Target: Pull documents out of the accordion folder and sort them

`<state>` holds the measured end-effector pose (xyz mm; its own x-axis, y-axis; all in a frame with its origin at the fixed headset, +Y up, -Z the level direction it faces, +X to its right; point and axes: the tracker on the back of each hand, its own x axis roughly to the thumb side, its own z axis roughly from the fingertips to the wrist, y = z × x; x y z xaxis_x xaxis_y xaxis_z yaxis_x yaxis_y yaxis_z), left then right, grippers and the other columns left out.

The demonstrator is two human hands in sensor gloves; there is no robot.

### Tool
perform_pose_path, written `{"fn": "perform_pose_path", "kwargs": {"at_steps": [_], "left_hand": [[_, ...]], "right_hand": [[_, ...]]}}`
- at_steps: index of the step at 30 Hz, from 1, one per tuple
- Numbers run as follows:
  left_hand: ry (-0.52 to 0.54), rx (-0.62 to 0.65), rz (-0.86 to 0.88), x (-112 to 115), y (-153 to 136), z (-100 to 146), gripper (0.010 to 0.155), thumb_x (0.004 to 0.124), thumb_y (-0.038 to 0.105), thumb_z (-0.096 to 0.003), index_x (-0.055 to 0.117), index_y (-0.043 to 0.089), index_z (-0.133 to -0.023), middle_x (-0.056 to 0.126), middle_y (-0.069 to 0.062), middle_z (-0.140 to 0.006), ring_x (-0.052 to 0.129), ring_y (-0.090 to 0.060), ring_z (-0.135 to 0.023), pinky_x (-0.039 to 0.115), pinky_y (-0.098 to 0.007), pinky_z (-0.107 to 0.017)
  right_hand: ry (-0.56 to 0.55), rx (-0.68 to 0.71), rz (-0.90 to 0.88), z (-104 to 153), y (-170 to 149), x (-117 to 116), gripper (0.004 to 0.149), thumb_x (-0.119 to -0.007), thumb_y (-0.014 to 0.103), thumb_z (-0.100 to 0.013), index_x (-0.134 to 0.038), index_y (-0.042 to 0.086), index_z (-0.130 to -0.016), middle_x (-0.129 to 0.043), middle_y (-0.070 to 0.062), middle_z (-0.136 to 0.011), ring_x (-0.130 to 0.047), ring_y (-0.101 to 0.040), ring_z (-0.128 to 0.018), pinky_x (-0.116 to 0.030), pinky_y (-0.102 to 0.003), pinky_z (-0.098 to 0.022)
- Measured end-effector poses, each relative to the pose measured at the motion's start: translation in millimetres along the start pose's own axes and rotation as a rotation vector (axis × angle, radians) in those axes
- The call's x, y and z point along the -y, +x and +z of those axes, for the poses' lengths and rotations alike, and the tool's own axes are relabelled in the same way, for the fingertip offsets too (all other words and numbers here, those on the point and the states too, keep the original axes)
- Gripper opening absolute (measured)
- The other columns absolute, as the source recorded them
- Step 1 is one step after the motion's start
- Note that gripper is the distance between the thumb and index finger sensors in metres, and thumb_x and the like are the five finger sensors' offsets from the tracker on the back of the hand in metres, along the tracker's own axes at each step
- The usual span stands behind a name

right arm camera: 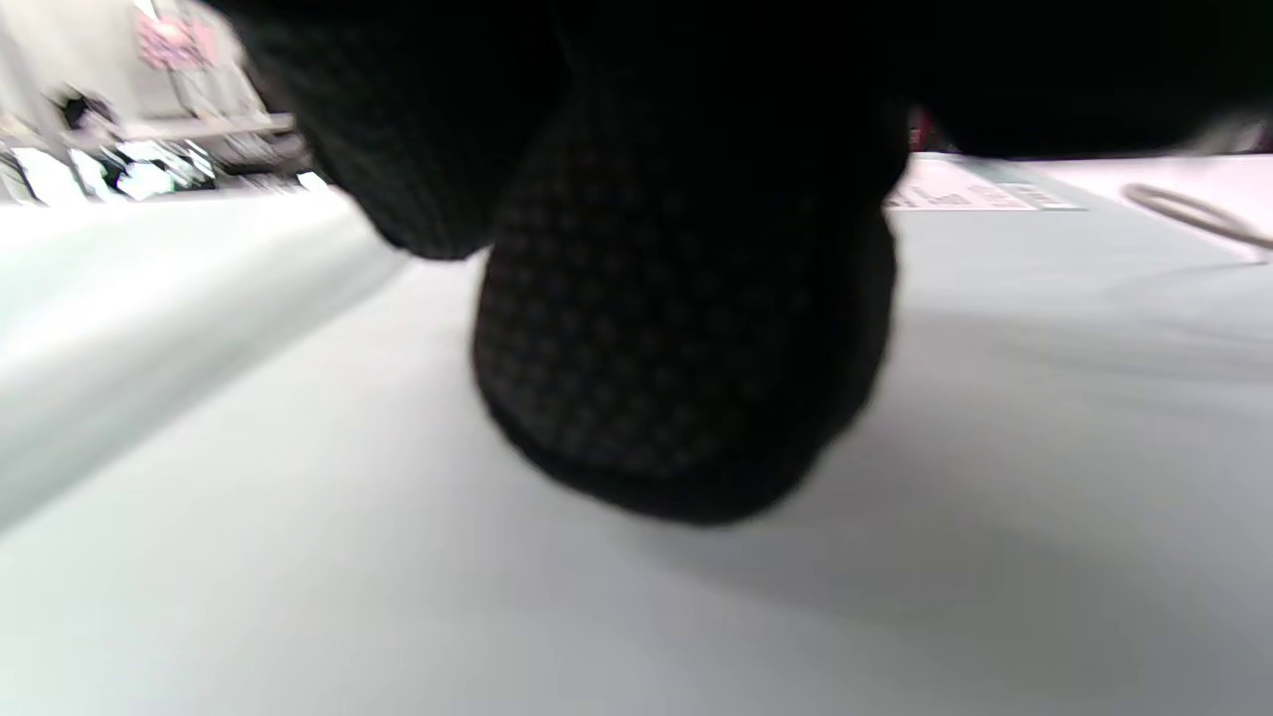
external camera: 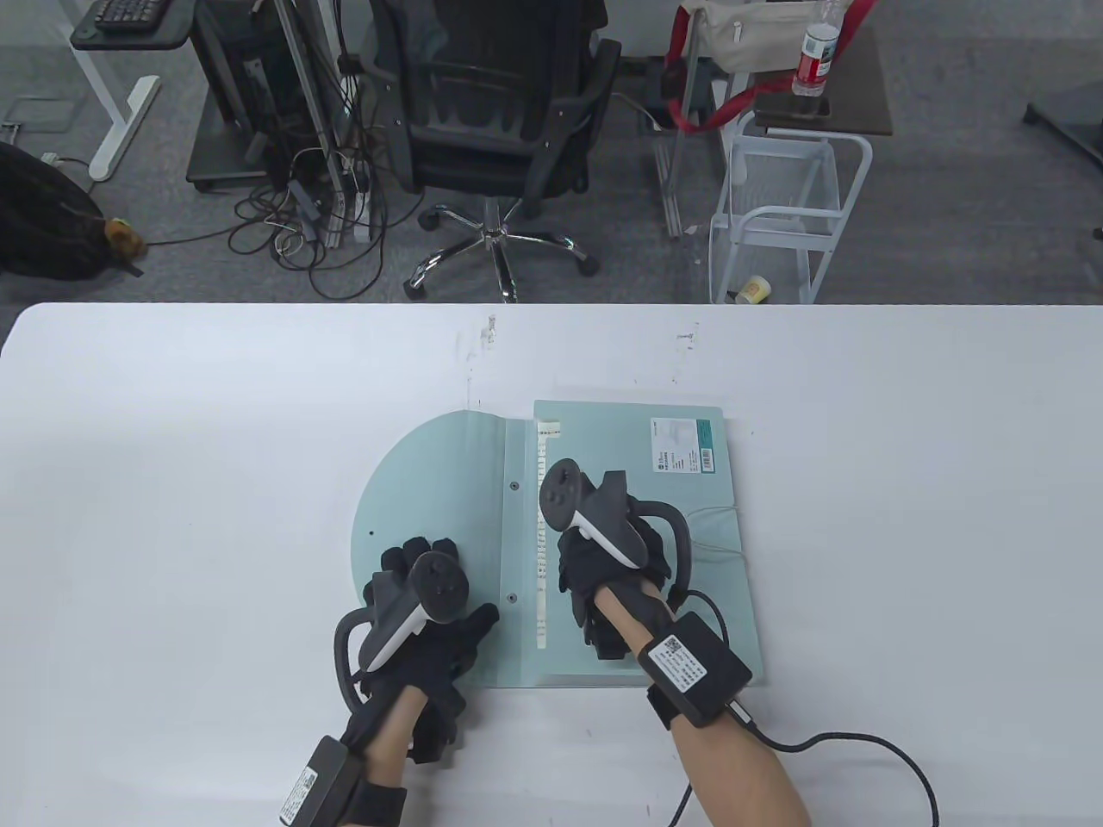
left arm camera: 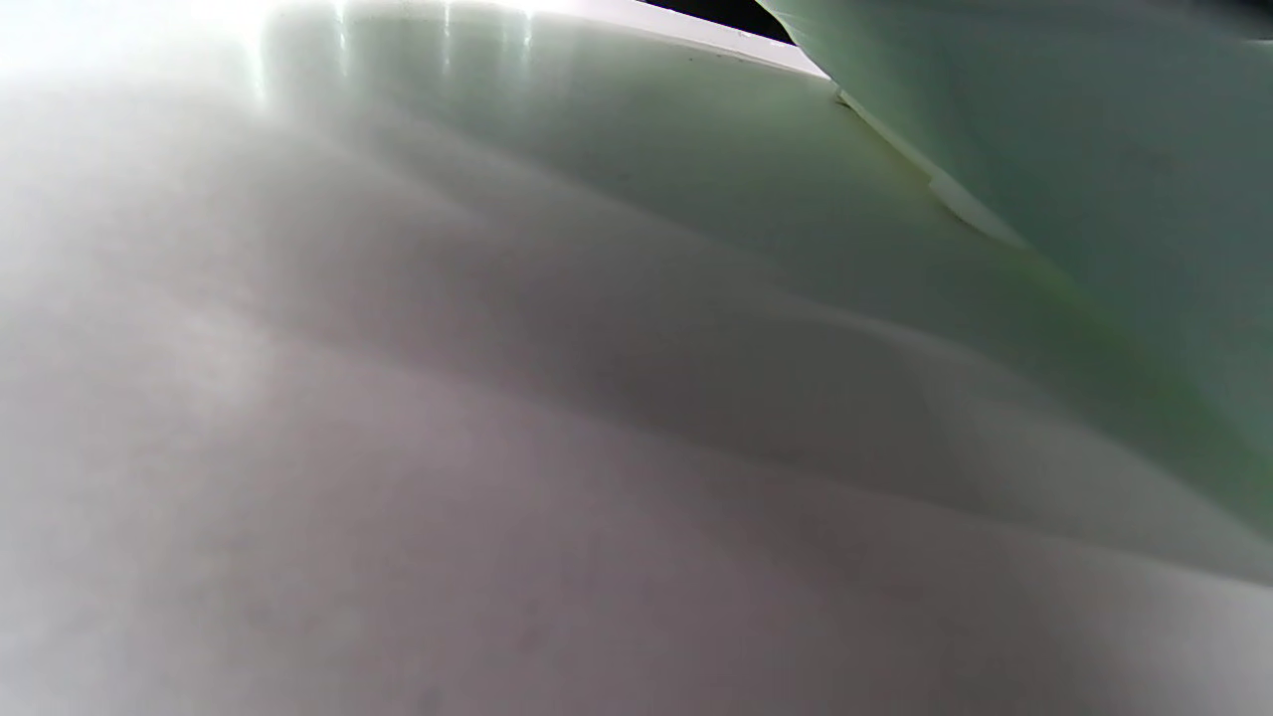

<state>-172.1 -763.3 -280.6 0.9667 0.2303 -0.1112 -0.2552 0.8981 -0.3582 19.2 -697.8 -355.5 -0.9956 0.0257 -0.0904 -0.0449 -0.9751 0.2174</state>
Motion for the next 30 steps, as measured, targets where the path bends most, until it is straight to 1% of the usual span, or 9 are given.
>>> {"fn": "perform_pose_path", "kwargs": {"at_steps": [5,9,12,16,18,21,24,27,30], "left_hand": [[0.013,-0.005,0.001,-0.7,3.1,2.1,0.087,0.066,0.063,-0.0476,0.016,0.026,-0.109,0.006,-0.01,-0.114,0.01,-0.039,-0.108,0.018,-0.061,-0.074],[0.019,-0.023,-0.014,0.8,4.9,2.4,0.088,0.067,0.063,-0.0477,0.015,0.027,-0.109,0.004,-0.009,-0.113,0.008,-0.039,-0.108,0.017,-0.061,-0.074],[0.027,-0.037,-0.042,2.8,8.7,2.5,0.089,0.066,0.064,-0.0477,0.014,0.026,-0.108,0.004,-0.01,-0.113,0.009,-0.04,-0.107,0.017,-0.061,-0.074],[0.034,-0.043,-0.059,3.7,10.9,2.9,0.09,0.067,0.064,-0.0475,0.013,0.026,-0.108,0.004,-0.011,-0.113,0.008,-0.041,-0.107,0.017,-0.061,-0.074],[0.04,-0.05,-0.065,3.6,11.0,3.5,0.09,0.067,0.064,-0.0474,0.013,0.026,-0.108,0.004,-0.011,-0.113,0.009,-0.04,-0.107,0.017,-0.061,-0.074],[0.048,-0.073,-0.068,3.6,11.6,4.4,0.09,0.067,0.064,-0.0474,0.014,0.026,-0.108,0.005,-0.011,-0.114,0.01,-0.04,-0.108,0.018,-0.061,-0.074],[0.052,-0.079,-0.076,3.9,11.9,4.9,0.089,0.067,0.064,-0.0476,0.014,0.026,-0.108,0.005,-0.011,-0.114,0.01,-0.04,-0.108,0.018,-0.061,-0.074],[0.045,-0.081,-0.069,4.9,10.4,3.7,0.089,0.066,0.064,-0.0479,0.013,0.026,-0.108,0.005,-0.011,-0.114,0.01,-0.041,-0.108,0.019,-0.061,-0.075],[0.039,-0.086,-0.066,5.3,9.1,3.0,0.089,0.066,0.065,-0.0479,0.013,0.027,-0.108,0.005,-0.01,-0.114,0.01,-0.04,-0.108,0.019,-0.061,-0.075]], "right_hand": [[0.154,-0.117,-0.004,-10.7,6.6,-14.5,0.053,-0.075,0.038,-0.046,-0.072,0.011,-0.091,-0.096,-0.011,-0.062,-0.108,-0.012,-0.011,-0.089,-0.031,0.0],[0.145,-0.16,0.03,-10.3,11.4,-16.7,0.055,-0.07,0.043,-0.047,-0.069,0.013,-0.093,-0.095,-0.01,-0.063,-0.105,-0.011,-0.007,-0.087,-0.031,0.001],[0.181,-0.169,0.106,-6.3,18.0,-16.0,0.061,-0.067,0.048,-0.047,-0.063,0.013,-0.096,-0.093,-0.009,-0.067,-0.104,-0.01,-0.007,-0.086,-0.03,0.001],[0.173,-0.147,0.218,-1.8,26.4,-20.1,0.069,-0.064,0.056,-0.044,-0.057,0.015,-0.099,-0.09,-0.006,-0.072,-0.105,-0.011,-0.014,-0.087,-0.03,-0.004],[0.136,-0.136,0.206,-1.5,25.1,-19.1,0.07,-0.063,0.057,-0.043,-0.058,0.015,-0.098,-0.091,-0.005,-0.07,-0.105,-0.012,-0.016,-0.087,-0.031,-0.006],[0.068,-0.131,0.11,-1.4,14.3,-11.7,0.076,-0.059,0.066,-0.038,-0.062,0.018,-0.097,-0.093,-0.002,-0.064,-0.103,-0.014,-0.015,-0.085,-0.032,-0.006],[0.003,-0.133,-0.007,-1.5,-2.4,3.1,0.083,-0.057,0.073,-0.031,-0.067,0.019,-0.095,-0.096,0.001,-0.055,-0.1,-0.014,-0.008,-0.083,-0.032,-0.003],[0.006,-0.123,-0.1,2.5,-19.4,21.4,0.091,-0.058,0.078,-0.026,-0.067,0.019,-0.095,-0.096,0.004,-0.052,-0.099,-0.013,-0.005,-0.082,-0.031,0.0],[0.051,-0.099,-0.182,7.3,-42.8,44.7,0.097,-0.064,0.081,-0.023,-0.064,0.019,-0.096,-0.095,0.005,-0.053,-0.099,-0.011,-0.006,-0.083,-0.03,0.0]]}}
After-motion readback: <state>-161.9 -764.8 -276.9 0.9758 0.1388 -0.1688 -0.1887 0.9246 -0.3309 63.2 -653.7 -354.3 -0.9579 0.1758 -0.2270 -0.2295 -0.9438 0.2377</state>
